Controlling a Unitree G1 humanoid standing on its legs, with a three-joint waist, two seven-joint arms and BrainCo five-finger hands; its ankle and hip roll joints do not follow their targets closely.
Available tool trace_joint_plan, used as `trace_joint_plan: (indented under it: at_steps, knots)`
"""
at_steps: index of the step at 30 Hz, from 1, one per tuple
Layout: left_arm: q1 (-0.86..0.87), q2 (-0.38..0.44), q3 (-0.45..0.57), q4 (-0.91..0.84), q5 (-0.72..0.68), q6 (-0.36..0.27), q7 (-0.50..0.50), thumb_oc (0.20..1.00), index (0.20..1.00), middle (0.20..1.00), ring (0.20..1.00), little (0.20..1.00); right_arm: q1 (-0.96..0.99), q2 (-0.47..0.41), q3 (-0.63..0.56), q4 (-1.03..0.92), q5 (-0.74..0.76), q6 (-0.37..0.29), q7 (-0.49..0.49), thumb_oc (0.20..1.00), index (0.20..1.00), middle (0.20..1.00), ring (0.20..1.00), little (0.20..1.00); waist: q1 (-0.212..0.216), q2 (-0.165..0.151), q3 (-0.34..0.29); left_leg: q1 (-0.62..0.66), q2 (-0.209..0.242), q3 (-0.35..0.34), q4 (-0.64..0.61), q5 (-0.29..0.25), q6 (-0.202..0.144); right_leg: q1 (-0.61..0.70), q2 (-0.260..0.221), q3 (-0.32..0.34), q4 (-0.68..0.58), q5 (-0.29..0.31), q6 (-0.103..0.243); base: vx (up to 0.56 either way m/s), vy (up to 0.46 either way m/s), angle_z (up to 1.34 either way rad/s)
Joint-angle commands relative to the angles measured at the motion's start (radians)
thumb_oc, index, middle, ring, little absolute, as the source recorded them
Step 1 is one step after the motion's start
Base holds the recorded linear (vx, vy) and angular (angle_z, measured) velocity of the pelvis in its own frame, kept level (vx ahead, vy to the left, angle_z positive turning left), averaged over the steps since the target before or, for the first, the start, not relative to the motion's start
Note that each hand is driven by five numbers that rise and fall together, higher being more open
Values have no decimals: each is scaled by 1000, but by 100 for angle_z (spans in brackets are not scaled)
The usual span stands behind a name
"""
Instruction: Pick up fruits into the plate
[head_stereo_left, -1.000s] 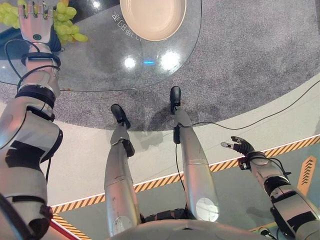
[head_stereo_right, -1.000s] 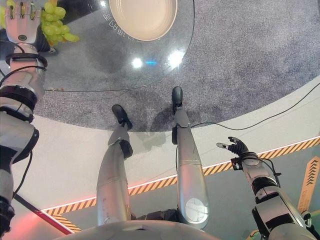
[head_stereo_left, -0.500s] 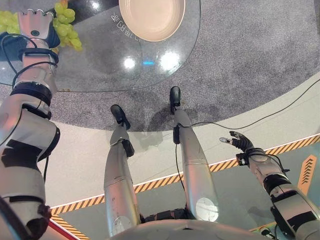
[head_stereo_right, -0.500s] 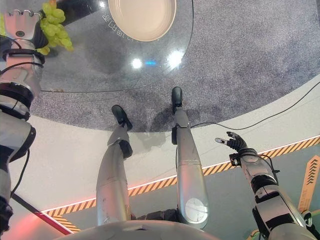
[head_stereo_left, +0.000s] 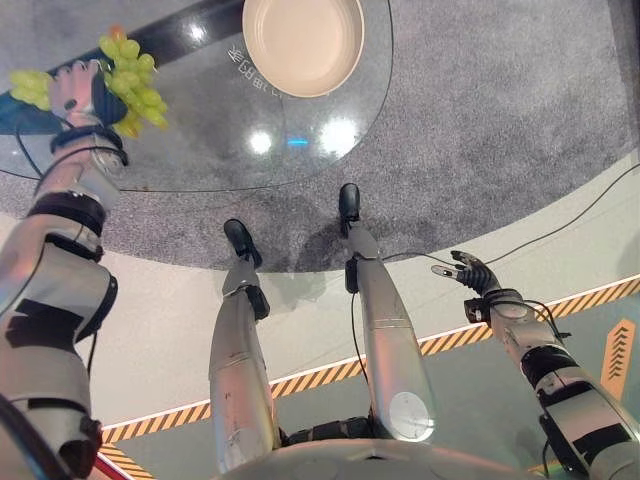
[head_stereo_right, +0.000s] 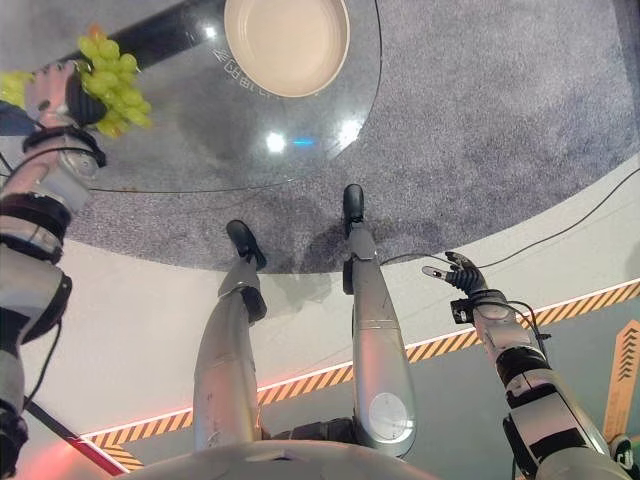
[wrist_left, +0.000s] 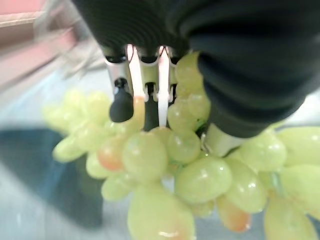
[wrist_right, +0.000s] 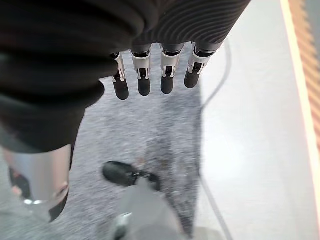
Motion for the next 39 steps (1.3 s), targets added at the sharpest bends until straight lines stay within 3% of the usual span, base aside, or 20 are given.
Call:
trace_joint_plan:
  at_steps: [1,9,18,26,27,36,39]
  knots:
    - [115,-31,172,-79,-287,-129,15,200,200,200,200,200,111,28,-5,-94,-12,-36,-82,1000,1000,1000,1000,1000,42,-35,-3,64,-89,10,-28,-72,-12,107,59,-28,-24,-88,16,-5,-58,6]
    - [400,-134,378,-337,-528,-253,-42,200,200,200,200,200,186,72,-55,-247,-71,23,-116,1000,1000,1000,1000,1000,89,-14,-3,256,-91,2,-80,-82,-17,304,27,-66,-50,-126,18,19,-26,7]
    - [576,-245,495,-598,-782,-337,-237,200,200,200,200,200,267,90,-106,-382,-123,-23,-82,1000,1000,1000,1000,1000,105,7,-55,418,-78,5,-135,-91,-13,478,9,-91,-97,-147,17,20,1,3]
    - [693,-298,528,-802,-959,-292,-412,200,200,200,200,200,288,87,-130,-519,-197,-29,-24,1000,1000,1000,1000,1000,119,21,-132,523,-69,-5,-172,-92,-14,599,8,-114,-128,-166,9,77,-22,1]
    - [746,-335,532,-866,-1005,-276,-487,200,200,200,200,200,292,87,-140,-582,-219,-14,2,1000,1000,1000,1000,1000,126,25,-166,562,-64,-8,-191,-92,-14,646,3,-124,-147,-167,12,113,-26,1]
    - [881,-392,497,-1058,-1080,-203,-716,200,200,200,200,200,271,48,-155,-798,-310,-25,110,1000,1000,1000,1000,1000,149,34,-281,679,-56,-10,-238,-98,-9,761,-11,-145,-198,-153,26,113,-16,4]
    - [897,-395,458,-1128,-1121,-136,-754,200,200,200,200,200,191,1,-134,-879,-308,-4,123,1000,1000,1000,1000,1000,168,38,-336,740,-47,-8,-258,-104,-8,817,-17,-152,-210,-152,33,135,-14,-1]
